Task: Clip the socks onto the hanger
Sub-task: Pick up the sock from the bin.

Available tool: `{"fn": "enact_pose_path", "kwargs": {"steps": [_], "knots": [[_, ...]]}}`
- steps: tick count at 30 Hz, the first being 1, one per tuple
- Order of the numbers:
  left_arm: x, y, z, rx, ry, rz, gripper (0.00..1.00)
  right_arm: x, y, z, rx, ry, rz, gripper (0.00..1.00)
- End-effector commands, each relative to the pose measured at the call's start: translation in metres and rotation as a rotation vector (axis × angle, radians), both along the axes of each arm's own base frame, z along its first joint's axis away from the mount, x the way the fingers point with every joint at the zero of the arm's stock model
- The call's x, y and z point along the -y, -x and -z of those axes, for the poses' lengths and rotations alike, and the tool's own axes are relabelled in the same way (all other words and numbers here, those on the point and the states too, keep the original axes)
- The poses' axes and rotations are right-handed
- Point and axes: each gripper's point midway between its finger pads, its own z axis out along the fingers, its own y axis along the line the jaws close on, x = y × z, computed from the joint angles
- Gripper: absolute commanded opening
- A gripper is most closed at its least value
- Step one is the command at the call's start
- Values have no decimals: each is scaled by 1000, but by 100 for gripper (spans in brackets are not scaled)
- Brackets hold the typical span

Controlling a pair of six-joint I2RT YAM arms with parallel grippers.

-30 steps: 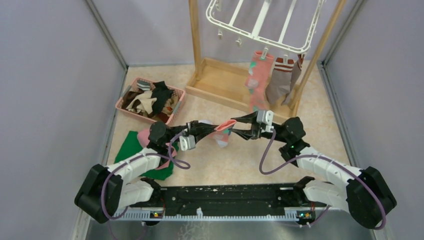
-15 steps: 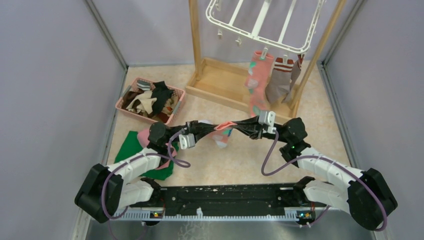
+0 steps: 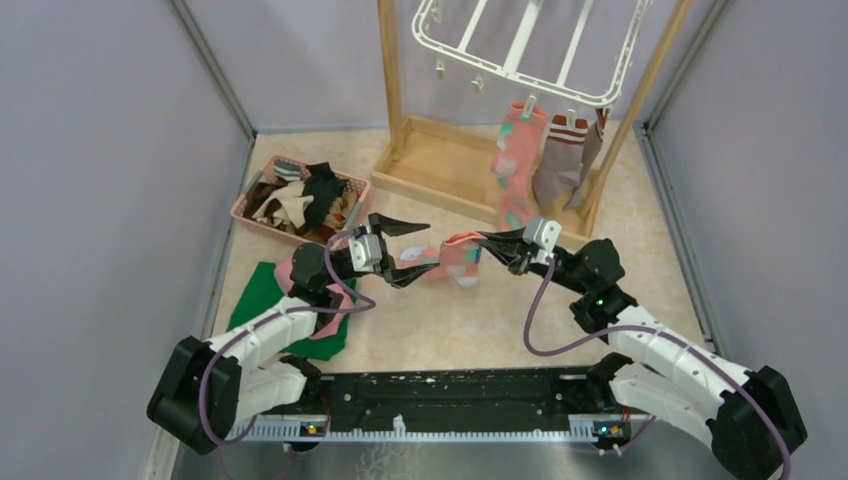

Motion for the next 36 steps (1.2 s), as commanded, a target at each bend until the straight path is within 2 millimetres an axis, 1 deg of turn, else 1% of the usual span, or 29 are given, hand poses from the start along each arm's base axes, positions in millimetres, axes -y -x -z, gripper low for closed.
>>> {"fn": "enact_pose_path", "kwargs": {"steps": [1,4,7,8,10,13,16,18,19,21,22,24,27,30,31,32,35,36], "knots": [[4,8,-34,-94,59,74,80,3,-6,-18,40,-22,48,0],[11,9,-38,-150,57,127,80,2,-7,-15,30,-16,48,0],[24,7,-36,-222,53,180,78,2,-7,-15,30,-18,47,0],[28,7,-36,-238,52,193,76,2,-7,-15,30,-18,49,0],[35,6,-34,-256,54,209,69,3,-7,-16,32,-17,51,0],[40,2,-32,-270,52,214,60,3,-7,-16,32,-16,52,0],[42,-5,-32,-287,61,195,43,3,-7,-16,36,-15,52,0],[42,-9,-34,-296,73,178,30,2,-6,-15,35,-12,46,0],[41,-12,-35,-305,84,162,19,2,-6,-15,34,-10,45,0],[40,-18,-35,-314,102,128,2,2,-5,-13,35,-7,38,0],[39,-22,-35,-311,108,107,0,2,-4,-13,37,-6,32,0],[37,-29,-32,-315,115,62,0,1,0,-14,49,-9,16,0],[36,-34,-26,-310,109,27,0,1,5,-17,67,-17,-5,0],[37,-39,-24,-314,101,10,1,1,5,-18,67,-25,-1,0],[37,-40,-24,-320,101,8,8,2,4,-18,65,-26,3,0],[38,-42,-23,-333,103,8,20,2,4,-20,66,-30,8,0],[38,-40,-28,-369,127,31,52,7,-4,-22,49,-44,62,0],[37,-39,-32,-375,140,37,60,9,-6,-23,46,-46,76,0]]}}
